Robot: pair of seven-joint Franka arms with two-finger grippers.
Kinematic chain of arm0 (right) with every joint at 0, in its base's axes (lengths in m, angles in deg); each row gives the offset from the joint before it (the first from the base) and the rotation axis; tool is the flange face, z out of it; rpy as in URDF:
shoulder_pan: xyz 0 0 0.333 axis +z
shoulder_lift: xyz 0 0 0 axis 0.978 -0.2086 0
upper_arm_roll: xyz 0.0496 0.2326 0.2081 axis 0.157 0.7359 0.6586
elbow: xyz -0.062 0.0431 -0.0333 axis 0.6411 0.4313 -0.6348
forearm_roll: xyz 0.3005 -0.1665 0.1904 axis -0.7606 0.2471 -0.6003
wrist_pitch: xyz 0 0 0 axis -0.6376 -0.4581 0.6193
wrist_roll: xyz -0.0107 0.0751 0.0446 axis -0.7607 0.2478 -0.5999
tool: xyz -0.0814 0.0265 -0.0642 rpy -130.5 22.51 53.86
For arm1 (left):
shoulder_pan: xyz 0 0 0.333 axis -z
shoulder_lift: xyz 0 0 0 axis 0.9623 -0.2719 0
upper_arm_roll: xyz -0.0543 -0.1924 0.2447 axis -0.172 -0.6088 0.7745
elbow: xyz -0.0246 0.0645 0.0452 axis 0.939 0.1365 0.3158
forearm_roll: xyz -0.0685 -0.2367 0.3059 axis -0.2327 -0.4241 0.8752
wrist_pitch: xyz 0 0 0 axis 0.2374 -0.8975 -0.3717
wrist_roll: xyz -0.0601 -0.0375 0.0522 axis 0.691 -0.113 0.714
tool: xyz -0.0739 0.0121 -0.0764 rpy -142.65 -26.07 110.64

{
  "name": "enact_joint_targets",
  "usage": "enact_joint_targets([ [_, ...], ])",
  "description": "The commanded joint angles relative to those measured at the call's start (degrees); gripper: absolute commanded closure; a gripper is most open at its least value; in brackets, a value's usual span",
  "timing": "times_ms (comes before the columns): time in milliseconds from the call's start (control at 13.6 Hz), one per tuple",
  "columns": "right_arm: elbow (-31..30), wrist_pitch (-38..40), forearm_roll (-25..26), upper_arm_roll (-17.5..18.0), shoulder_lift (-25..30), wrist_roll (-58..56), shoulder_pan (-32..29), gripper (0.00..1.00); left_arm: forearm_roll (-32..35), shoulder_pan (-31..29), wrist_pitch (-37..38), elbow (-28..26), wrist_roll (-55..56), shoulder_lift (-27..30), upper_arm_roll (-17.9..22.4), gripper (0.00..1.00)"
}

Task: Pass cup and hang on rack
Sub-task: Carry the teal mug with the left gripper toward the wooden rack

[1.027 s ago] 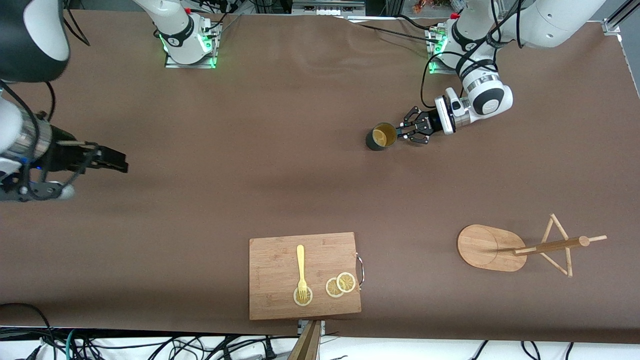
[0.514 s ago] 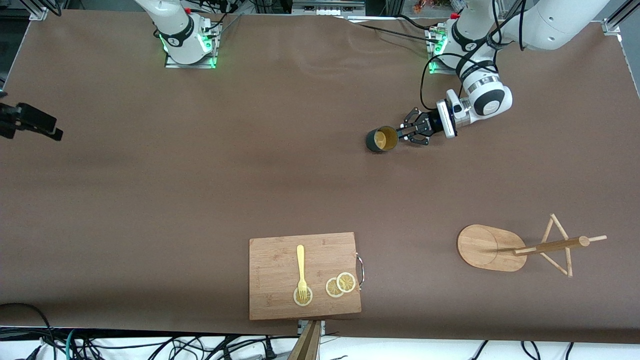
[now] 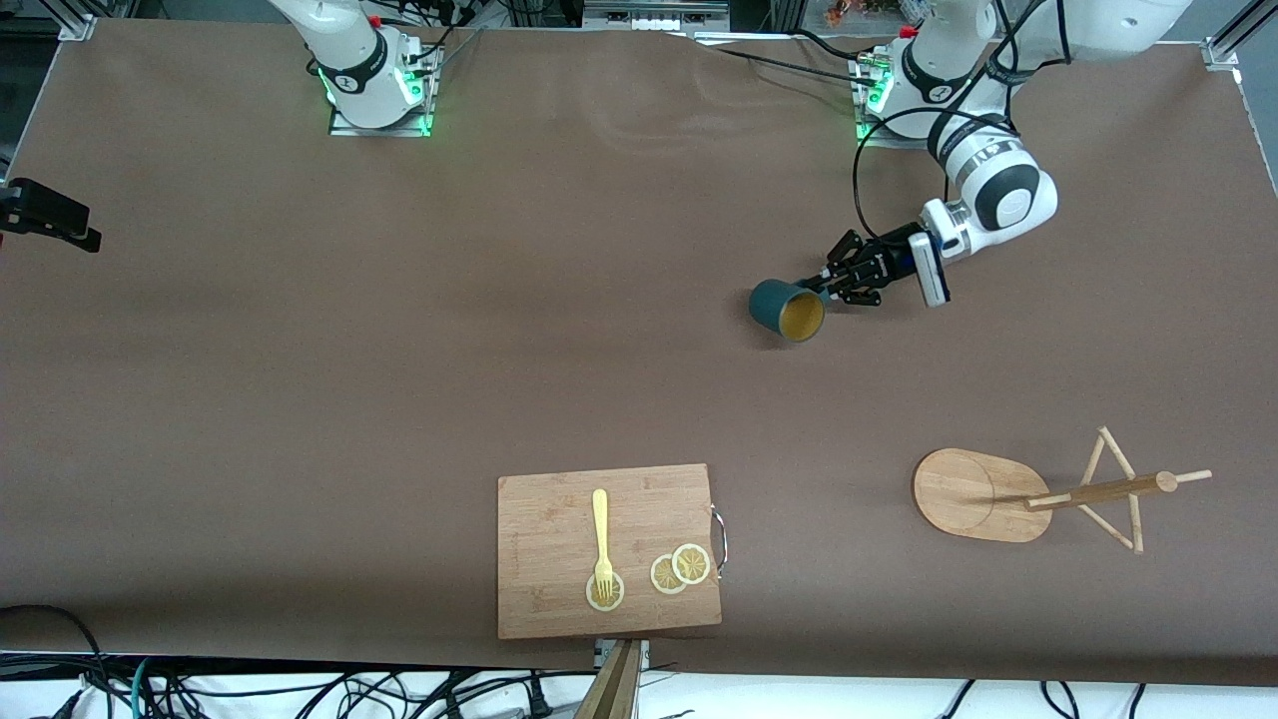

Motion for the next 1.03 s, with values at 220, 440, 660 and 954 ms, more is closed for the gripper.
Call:
enact_joint_targets([
  [220, -2.90, -0.28, -2.41, -1.47, 1.83, -3.73, -1.48, 0.00, 3.10, -9.45, 7.00, 0.94, 20.05, 2.50, -0.18, 1.00],
  [440, -3.08, -0.28, -3.75, -2.98, 2.44, -4.00, -1.57, 0.00, 13.98, -16.13, 7.53, 4.18, 35.84, 4.59, -0.44, 1.00],
  [660, -3.16, -0.28, -3.40, -2.98, 2.36, -6.19, -1.57, 0.00, 27.49, -18.94, 10.77, 8.75, 57.28, 8.11, 0.08, 1.00],
  [954, -2.73, -0.02, -3.39, -2.98, 1.74, -6.28, -1.40, 0.00, 44.21, -23.96, 21.12, 20.69, 80.85, 7.77, 0.08, 1.00],
])
